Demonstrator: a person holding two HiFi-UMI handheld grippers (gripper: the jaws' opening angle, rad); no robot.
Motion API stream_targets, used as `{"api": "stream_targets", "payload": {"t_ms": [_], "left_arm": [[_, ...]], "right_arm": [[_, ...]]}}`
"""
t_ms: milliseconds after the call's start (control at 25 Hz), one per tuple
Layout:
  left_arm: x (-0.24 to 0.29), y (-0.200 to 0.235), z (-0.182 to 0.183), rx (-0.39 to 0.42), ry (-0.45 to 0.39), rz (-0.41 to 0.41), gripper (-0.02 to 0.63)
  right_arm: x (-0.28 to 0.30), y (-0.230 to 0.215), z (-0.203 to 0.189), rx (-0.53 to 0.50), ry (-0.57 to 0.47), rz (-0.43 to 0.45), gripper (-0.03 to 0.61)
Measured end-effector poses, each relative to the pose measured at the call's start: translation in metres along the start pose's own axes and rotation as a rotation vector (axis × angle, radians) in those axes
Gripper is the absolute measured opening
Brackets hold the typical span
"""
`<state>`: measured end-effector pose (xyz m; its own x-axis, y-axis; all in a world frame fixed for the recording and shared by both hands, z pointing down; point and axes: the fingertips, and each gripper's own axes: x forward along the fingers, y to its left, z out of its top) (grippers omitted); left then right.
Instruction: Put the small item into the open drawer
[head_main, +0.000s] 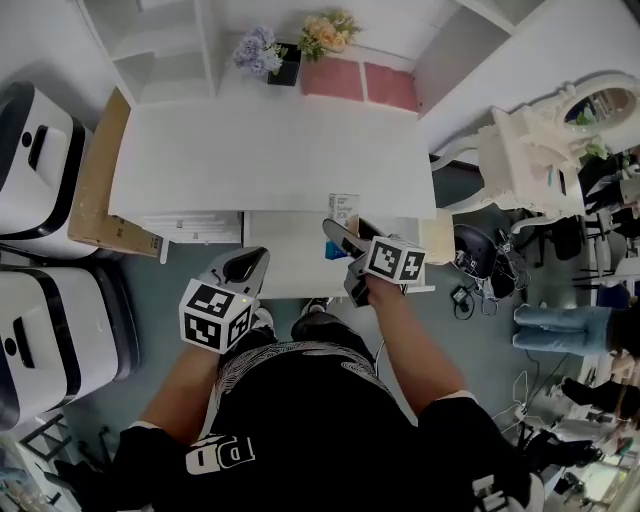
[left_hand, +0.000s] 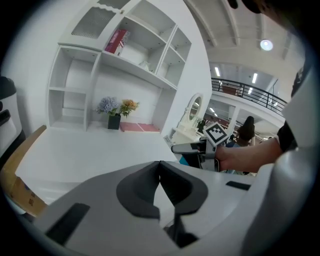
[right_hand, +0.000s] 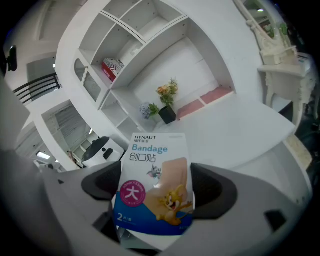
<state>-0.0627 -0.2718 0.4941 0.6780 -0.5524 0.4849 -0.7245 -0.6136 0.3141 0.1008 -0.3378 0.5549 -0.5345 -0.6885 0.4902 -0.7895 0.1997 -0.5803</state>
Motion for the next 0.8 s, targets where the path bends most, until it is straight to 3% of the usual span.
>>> {"api": "stream_targets", "payload": {"t_ms": [440, 800], "left_arm": [[0.01, -0.01, -0.019, 0.028, 0.055, -0.046, 0.014], [0.018, -0.012, -0.022, 0.019, 0.074, -0.038, 0.014]], "right_arm": [[-0.001, -0.062, -0.083, 0.033, 0.138, -0.135, 0.43], [0.013, -0.1, -0.111, -0.012, 0.276, -0.192, 0.429]]}}
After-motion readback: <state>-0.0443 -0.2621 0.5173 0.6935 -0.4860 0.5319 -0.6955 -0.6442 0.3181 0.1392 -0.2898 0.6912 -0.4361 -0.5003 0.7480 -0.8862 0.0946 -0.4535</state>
